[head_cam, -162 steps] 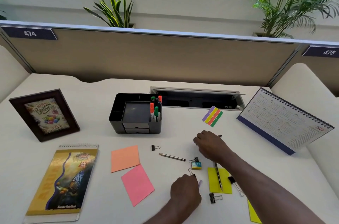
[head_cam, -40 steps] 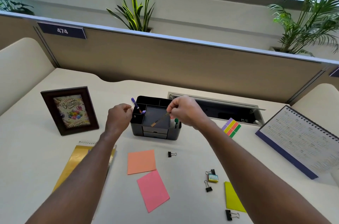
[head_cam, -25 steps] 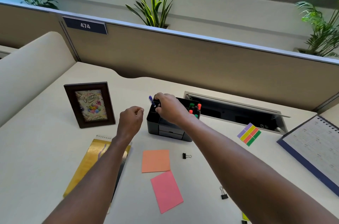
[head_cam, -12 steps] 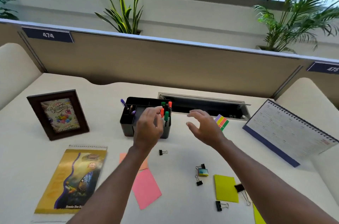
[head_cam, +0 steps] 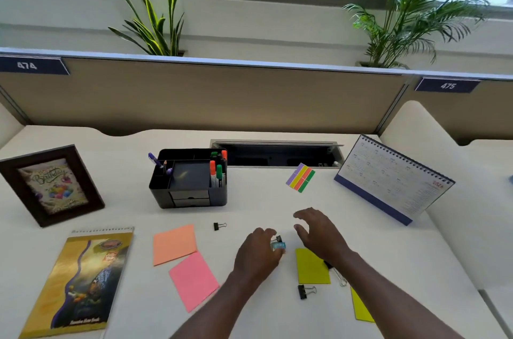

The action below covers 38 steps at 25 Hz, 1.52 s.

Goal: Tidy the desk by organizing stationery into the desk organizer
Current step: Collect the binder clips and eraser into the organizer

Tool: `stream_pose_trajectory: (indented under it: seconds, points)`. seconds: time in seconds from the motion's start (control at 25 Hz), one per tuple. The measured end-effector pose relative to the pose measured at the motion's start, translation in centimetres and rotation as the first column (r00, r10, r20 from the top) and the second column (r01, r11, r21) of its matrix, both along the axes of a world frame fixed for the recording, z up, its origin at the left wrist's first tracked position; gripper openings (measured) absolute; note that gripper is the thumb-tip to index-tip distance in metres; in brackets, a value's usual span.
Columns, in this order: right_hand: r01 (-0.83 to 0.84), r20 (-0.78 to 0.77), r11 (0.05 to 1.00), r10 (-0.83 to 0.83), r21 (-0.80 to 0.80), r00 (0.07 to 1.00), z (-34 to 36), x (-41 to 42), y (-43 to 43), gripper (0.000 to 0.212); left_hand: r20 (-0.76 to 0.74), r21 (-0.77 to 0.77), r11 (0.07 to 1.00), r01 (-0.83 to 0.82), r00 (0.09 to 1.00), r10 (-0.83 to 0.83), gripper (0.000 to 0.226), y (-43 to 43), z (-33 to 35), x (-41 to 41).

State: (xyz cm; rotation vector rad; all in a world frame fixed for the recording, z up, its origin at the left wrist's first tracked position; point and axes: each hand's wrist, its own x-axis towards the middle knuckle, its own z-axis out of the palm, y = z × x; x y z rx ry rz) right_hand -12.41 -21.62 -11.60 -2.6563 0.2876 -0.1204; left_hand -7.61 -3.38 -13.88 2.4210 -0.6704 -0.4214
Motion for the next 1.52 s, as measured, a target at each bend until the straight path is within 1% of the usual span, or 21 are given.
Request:
stream_pose_trajectory:
  seconds: [0.04, 0.12, 0.24, 0.28, 0.4, 0.44, 0.48, 0.52, 0.56, 0.64, 0.72, 0.8, 0.84, 0.92, 1.0, 1.08, 1.16, 1.28, 1.4, 1.52]
  points:
    - [-0.004, -0.004, 1.0, 0.004, 0.006, 1.0, -0.5, -0.4, 0.2, 0.027, -0.008, 0.062, 0.998, 0.006, 1.0, -0.006, 0.045, -0.5, -0.4, -0.6]
    - [-0.015, -0.007, 1.0, 0.015, 0.018, 1.0, -1.4, -0.8, 0.5, 0.025, 0.056, 0.161, 0.986, 0.038, 0.997, -0.047, 0.044, -1.2, -1.0, -1.3]
    - [-0.014, -0.006, 0.999, 0.014, 0.049, 1.0, -2.1, -1.0, 1.1, 0.023, 0.142, 0.216, 0.973, 0.076, 0.984, -0.109, 0.037, -1.6, -1.6, -1.4]
    - [-0.01, -0.006, 0.998, 0.01, 0.063, 1.0, -2.3, -0.9, 1.3, 0.023, 0.167, 0.209, 0.975, 0.077, 0.98, -0.113, 0.032, -1.5, -1.8, -1.4]
    - [0.007, -0.021, 0.996, -0.005, 0.086, 1.0, -2.9, -0.6, 1.5, 0.022, 0.233, 0.149, 0.987, 0.053, 0.969, -0.088, 0.014, -1.1, -2.5, -1.3]
    - [0.013, -0.019, 0.995, -0.011, 0.099, 1.0, -3.0, -0.5, 1.6, 0.022, 0.215, 0.108, 0.994, 0.018, 0.976, -0.041, 0.015, -1.0, -2.5, -1.3]
    - [0.017, -0.017, 0.993, -0.015, 0.117, 1.0, -3.1, -0.3, 1.7, 0.022, 0.177, 0.052, 0.997, -0.049, 0.984, 0.039, 0.019, -1.0, -2.3, -1.2]
    - [0.014, -0.016, 0.991, -0.012, 0.135, 1.0, -3.0, 0.1, 2.0, 0.024, 0.112, -0.017, 0.994, -0.109, 0.988, 0.11, 0.024, -0.9, -2.0, -1.0]
    - [0.003, -0.009, 0.988, -0.001, 0.155, 1.0, -2.8, 0.4, 2.5, 0.026, 0.053, -0.108, 0.977, -0.184, 0.98, 0.191, 0.028, -0.8, -1.4, -0.7]
    - [-0.048, 0.034, 0.977, 0.042, 0.208, 0.999, -2.0, 1.3, 3.9, 0.031, -0.021, -0.247, 0.905, -0.346, 0.936, 0.352, 0.031, -0.5, 0.5, 0.3]
    - [-0.121, 0.116, 0.962, 0.095, 0.246, 0.989, -0.8, 2.7, 5.9, 0.039, -0.033, -0.303, 0.831, -0.467, 0.877, 0.48, 0.029, 0.2, 2.9, 1.7]
    - [-0.171, 0.21, 0.956, 0.121, 0.24, 0.97, 0.6, 4.6, 8.1, 0.046, -0.006, -0.329, 0.786, -0.524, 0.833, 0.553, 0.025, 1.5, 5.1, 3.4]
    - [-0.189, 0.254, 0.956, 0.131, 0.222, 0.958, 1.3, 5.8, 9.2, 0.046, 0.012, -0.336, 0.77, -0.542, 0.815, 0.579, 0.023, 2.4, 6.0, 4.3]
    - [-0.221, 0.315, 0.961, 0.16, 0.168, 0.936, 2.4, 8.0, 11.3, 0.039, 0.023, -0.347, 0.741, -0.575, 0.785, 0.619, 0.02, 4.1, 7.3, 5.9]
    - [-0.248, 0.341, 0.959, 0.189, 0.138, 0.921, 3.1, 10.2, 13.6, 0.031, 0.008, -0.355, 0.706, -0.612, 0.754, 0.657, 0.018, 6.2, 7.7, 7.7]
    - [-0.256, 0.352, 0.958, 0.196, 0.132, 0.915, 3.5, 12.0, 15.9, 0.027, -0.008, -0.359, 0.681, -0.638, 0.732, 0.681, 0.017, 8.1, 7.7, 9.4]
    - [-0.255, 0.356, 0.96, 0.2, 0.116, 0.913, 3.5, 13.6, 17.8, 0.023, -0.004, -0.339, 0.676, -0.654, 0.72, 0.694, 0.017, 9.7, 7.7, 11.0]
    - [-0.233, 0.302, 0.97, 0.202, 0.07, 0.932, 3.0, 15.8, 19.6, 0.014, 0.027, -0.306, 0.689, -0.657, 0.717, 0.696, 0.018, 10.8, 7.8, 12.8]
    - [-0.204, 0.249, 0.979, 0.193, 0.019, 0.949, 2.1, 17.9, 20.5, 0.012, 0.053, -0.285, 0.686, -0.669, 0.704, 0.709, 0.015, 11.0, 7.9, 14.3]
    - [-0.161, 0.235, 0.987, 0.159, -0.011, 0.959, 1.4, 19.0, 20.5, 0.009, 0.063, -0.28, 0.675, -0.682, 0.689, 0.722, 0.012, 10.8, 7.2, 15.1]
